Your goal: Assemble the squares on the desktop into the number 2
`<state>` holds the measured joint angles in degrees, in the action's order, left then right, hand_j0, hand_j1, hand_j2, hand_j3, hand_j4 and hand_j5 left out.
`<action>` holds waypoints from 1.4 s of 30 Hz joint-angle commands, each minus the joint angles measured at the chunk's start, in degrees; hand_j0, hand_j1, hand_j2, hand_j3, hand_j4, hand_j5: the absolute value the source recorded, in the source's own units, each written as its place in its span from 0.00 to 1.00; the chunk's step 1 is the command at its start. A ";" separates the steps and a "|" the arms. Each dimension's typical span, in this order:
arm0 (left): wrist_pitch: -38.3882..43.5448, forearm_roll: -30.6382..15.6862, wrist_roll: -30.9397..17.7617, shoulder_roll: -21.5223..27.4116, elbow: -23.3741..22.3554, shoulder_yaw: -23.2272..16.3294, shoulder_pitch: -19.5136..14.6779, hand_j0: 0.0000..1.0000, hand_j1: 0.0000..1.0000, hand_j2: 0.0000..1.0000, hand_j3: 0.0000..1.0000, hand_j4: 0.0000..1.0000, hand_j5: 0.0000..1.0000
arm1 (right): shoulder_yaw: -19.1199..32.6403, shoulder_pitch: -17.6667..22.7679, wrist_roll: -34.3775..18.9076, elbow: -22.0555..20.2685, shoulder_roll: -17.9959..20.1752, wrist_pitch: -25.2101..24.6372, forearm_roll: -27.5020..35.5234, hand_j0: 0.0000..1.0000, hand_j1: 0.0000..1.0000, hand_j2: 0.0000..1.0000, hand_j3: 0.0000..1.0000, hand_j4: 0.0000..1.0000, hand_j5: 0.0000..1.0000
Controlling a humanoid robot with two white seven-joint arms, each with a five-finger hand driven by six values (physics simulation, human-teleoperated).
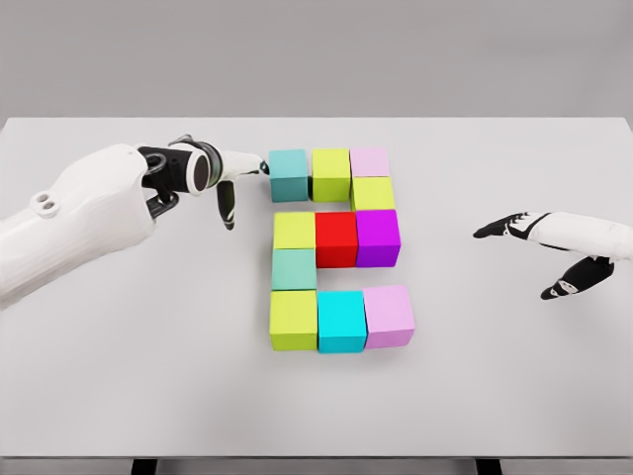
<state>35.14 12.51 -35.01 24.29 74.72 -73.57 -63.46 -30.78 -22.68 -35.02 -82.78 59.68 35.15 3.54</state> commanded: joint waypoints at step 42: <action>-0.14 -0.73 0.01 0.93 1.83 0.18 0.26 1.00 1.00 1.00 1.00 1.00 1.00 | -0.07 0.00 0.02 -0.18 0.00 -0.15 0.41 1.00 1.00 1.00 1.00 1.00 1.00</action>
<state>35.14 11.55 -35.01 25.24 76.54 -73.41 -63.19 -30.87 -22.68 -35.02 -82.95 59.60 35.15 3.54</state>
